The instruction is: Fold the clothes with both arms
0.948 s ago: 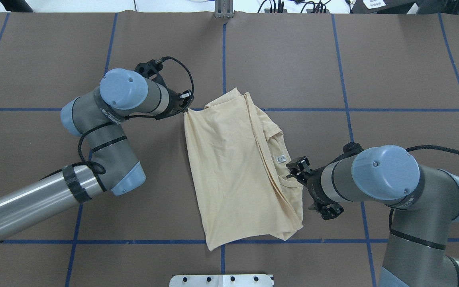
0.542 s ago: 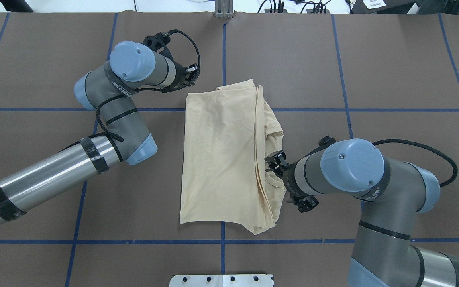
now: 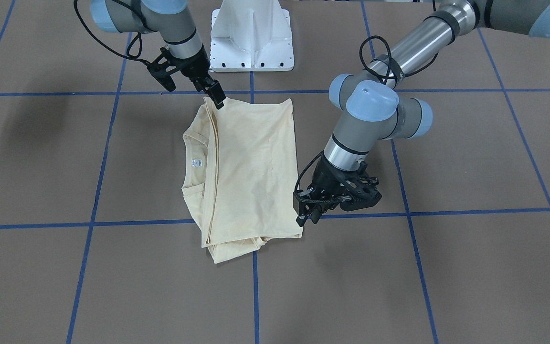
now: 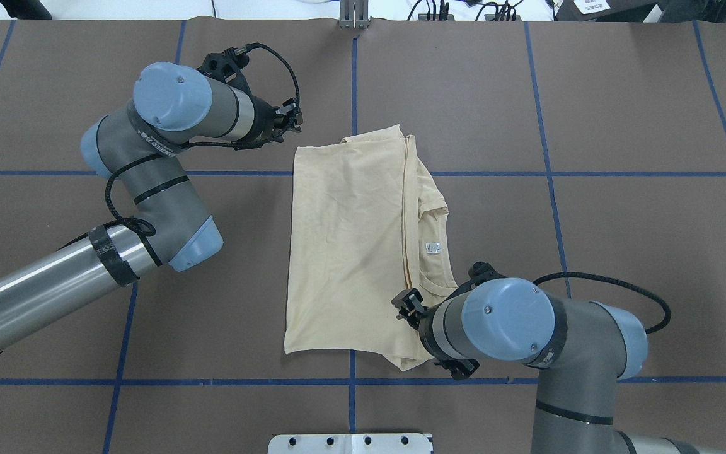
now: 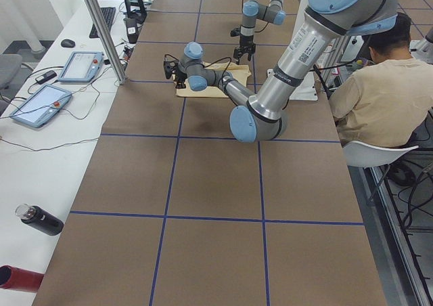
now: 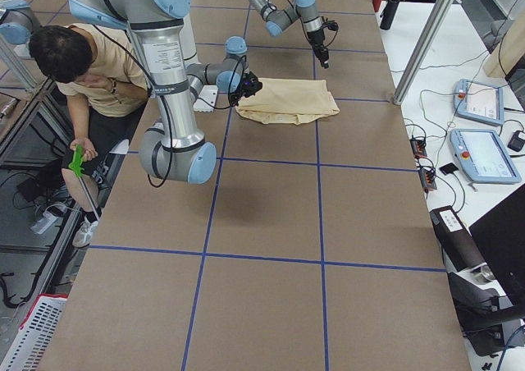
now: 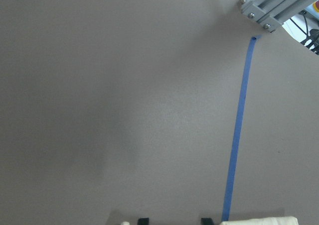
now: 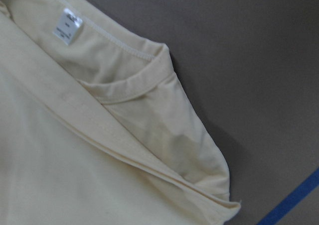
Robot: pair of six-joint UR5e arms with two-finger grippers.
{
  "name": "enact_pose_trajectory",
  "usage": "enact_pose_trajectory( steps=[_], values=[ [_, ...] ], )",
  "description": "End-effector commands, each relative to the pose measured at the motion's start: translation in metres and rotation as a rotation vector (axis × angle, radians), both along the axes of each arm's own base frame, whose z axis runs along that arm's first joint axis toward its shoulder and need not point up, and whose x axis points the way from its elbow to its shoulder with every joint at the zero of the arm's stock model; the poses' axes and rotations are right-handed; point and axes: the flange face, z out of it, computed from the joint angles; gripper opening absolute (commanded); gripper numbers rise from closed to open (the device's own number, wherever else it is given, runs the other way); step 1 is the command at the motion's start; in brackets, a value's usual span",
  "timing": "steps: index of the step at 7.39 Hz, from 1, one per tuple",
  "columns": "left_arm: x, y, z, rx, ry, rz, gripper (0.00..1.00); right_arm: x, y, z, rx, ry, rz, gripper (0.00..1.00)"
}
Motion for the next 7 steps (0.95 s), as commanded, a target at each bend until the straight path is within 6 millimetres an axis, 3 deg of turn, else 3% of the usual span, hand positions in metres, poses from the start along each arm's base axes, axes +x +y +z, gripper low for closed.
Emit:
enact_pose_trajectory(
  steps=[1, 7],
  values=[
    [-0.006, 0.004, 0.003, -0.005, -0.006, 0.0, 0.46, -0.015, 0.021, 0.007, 0.05, 0.029, 0.018, 1.0],
    [-0.007, 0.006, 0.0, 0.0, -0.001, -0.001, 0.46, -0.025, 0.006, 0.032, 0.083, 0.109, 0.083, 0.94]
  ],
)
